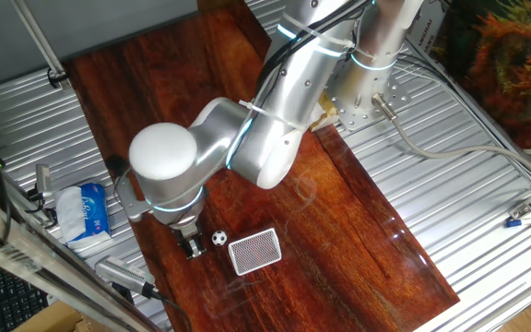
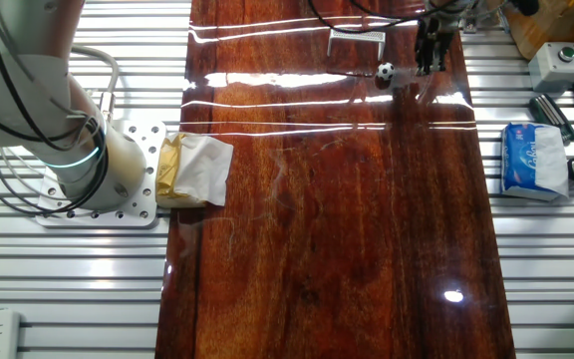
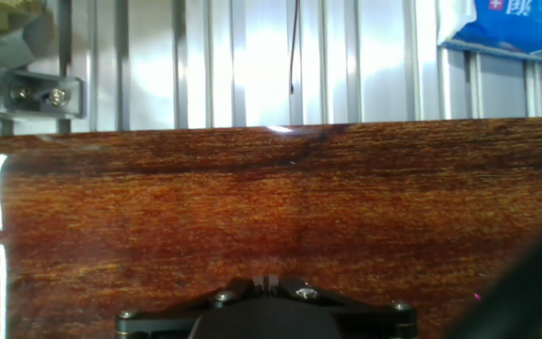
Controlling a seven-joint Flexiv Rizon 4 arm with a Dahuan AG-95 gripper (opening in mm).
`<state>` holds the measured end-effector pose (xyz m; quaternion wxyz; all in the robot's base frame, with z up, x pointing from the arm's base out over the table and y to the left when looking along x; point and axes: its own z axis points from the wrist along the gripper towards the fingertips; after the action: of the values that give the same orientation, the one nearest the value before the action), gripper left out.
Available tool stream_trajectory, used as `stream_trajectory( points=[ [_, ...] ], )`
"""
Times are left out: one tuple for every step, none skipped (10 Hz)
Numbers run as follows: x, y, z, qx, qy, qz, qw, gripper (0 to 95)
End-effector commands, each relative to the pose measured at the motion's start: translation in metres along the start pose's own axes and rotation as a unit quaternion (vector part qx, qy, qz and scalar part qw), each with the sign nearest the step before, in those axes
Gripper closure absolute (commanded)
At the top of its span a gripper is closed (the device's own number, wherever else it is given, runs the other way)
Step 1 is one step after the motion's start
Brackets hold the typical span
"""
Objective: Push the soccer ball into the goal
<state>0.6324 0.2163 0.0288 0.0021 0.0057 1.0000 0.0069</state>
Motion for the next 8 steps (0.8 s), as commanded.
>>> stream_trajectory(
  points=[
    [-0.0016,0.0011,0.0013,-0.001,0.006,0.011,0.9999,95.0],
    [-0.0016,0.0011,0.0013,-0.001,0.005,0.011,0.9999,95.0],
    [-0.0016,0.0011,0.0013,-0.001,0.006,0.013,0.9999,95.0],
    [-0.0016,0.0011,0.0013,-0.001,0.007,0.012,0.9999,95.0],
    [-0.0016,0.0011,0.0013,-0.002,0.008,0.011,0.9999,95.0],
    [-0.0016,0.0011,0.0013,-0.003,0.009,0.012,0.9999,95.0],
    [-0.0015,0.0012,0.0013,-0.003,0.01,0.013,0.9999,95.0],
    [-0.0012,0.0028,0.0018,-0.004,0.01,0.017,0.9998,95.0]
  ],
)
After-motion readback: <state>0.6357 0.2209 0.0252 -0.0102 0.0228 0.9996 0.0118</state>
